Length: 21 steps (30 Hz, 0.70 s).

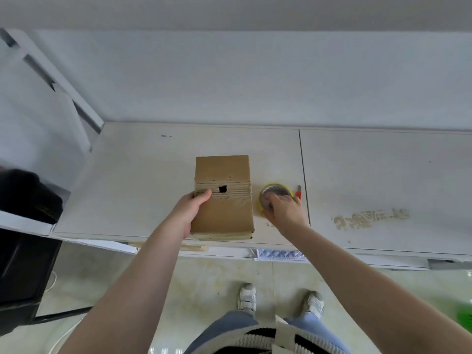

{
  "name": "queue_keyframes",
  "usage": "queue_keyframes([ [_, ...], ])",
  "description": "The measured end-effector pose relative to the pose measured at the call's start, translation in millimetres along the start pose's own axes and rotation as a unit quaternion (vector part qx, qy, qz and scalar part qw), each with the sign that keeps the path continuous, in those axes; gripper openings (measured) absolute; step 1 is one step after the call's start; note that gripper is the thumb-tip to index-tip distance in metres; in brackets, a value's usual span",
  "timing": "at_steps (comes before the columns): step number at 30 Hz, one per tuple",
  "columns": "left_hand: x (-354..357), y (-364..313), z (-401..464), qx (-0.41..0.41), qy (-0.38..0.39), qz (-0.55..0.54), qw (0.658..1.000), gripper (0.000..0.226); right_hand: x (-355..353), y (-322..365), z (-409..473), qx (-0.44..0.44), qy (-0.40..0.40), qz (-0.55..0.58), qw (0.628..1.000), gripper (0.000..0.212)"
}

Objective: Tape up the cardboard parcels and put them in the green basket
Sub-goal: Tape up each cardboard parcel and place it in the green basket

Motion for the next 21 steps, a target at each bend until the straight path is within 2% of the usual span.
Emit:
queue_keyframes([
  [3,7,-4,4,0.0,0.014,0.002,1.0,0.046,-7,-1,2,-0.022,-0.007,-0.02,1.0,0.013],
  [5,16,-7,4,0.009,0.027,0.009,1.0,0.042,-22,-10,3,-0.005,-0.062,-0.009,0.998,0.014],
  [7,30,-10,4,0.017,0.042,0.014,0.999,0.037,-48,-29,0,0.055,-0.145,0.09,0.984,0.017],
  [9,49,-13,2,0.021,0.065,0.011,0.998,0.031,-73,-47,-4,0.094,-0.192,0.242,0.946,0.018],
  [12,77,-17,-1,0.023,0.1,0.023,0.994,0.036,-109,-46,-11,0.06,-0.226,0.391,0.89,0.019],
  [15,90,-15,1,0.044,0.089,0.098,0.99,0.061,-130,-27,-25,0.012,-0.204,0.459,0.865,0.018],
  [17,83,-22,0,0.105,0.018,0.234,0.966,0.077,-135,-13,-34,-0.023,-0.169,0.466,0.868,0.017],
  [18,79,-31,-6,0.153,-0.027,0.26,0.953,0.078,-135,-6,-38,-0.039,-0.149,0.463,0.873,0.018],
  [19,76,-43,-15,0.214,-0.052,0.248,0.943,0.075,-134,0,-42,-0.055,-0.132,0.461,0.876,0.019],
  [21,78,-63,-33,0.314,-0.036,0.175,0.932,0.071,-132,10,-49,-0.085,-0.102,0.462,0.877,0.022],
])
Point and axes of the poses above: each hand's wrist, its own z-axis towards the middle knuckle, its own x-axis out of the palm, y = z × x, the point moved 6 cm from there along z, towards the middle knuckle, and after that the axes turned 4 degrees about z, right-handed, at the moved point
